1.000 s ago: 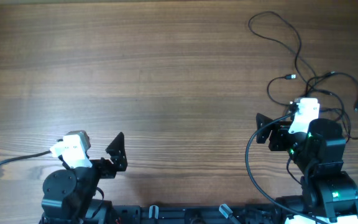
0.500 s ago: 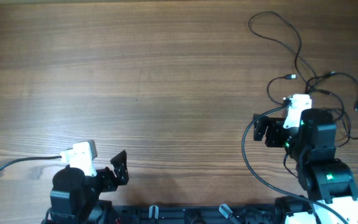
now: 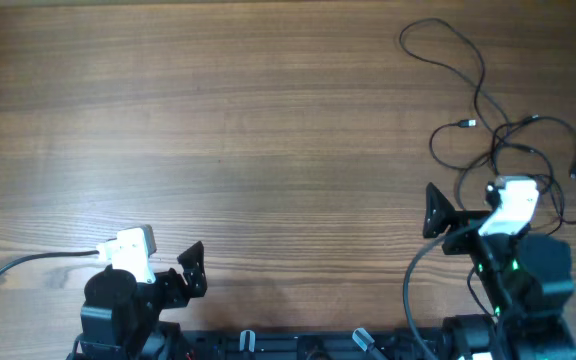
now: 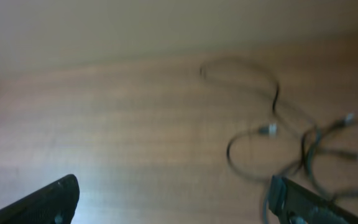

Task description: Untangle cables

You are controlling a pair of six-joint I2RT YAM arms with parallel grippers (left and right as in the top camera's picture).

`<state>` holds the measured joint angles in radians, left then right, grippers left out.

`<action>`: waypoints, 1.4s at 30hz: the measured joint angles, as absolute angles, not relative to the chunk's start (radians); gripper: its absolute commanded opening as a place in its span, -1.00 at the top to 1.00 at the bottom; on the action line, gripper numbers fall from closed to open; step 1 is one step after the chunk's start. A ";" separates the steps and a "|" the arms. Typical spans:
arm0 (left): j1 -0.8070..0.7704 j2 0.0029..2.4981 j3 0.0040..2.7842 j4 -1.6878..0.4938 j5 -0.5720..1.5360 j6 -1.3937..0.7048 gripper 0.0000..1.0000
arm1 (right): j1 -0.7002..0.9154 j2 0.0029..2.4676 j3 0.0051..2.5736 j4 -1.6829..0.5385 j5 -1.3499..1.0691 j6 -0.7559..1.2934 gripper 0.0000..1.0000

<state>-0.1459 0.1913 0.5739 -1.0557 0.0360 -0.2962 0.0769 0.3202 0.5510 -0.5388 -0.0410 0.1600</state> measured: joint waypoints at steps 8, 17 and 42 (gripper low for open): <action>-0.146 0.191 0.574 -1.056 0.036 -0.296 -1.00 | 0.013 0.079 0.308 -0.178 -0.039 0.165 -1.00; -0.146 0.191 0.574 -1.056 0.036 -0.296 -1.00 | 0.009 0.020 0.075 0.171 -0.029 0.172 -1.00; -0.146 0.191 0.574 -1.056 0.036 -0.296 -1.00 | 0.003 0.016 0.006 -0.003 -0.034 -0.006 -1.00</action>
<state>-0.1459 0.1913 0.5739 -1.0557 0.0360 -0.2962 0.0029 0.0162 0.0059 -0.0029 -0.0338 -0.0063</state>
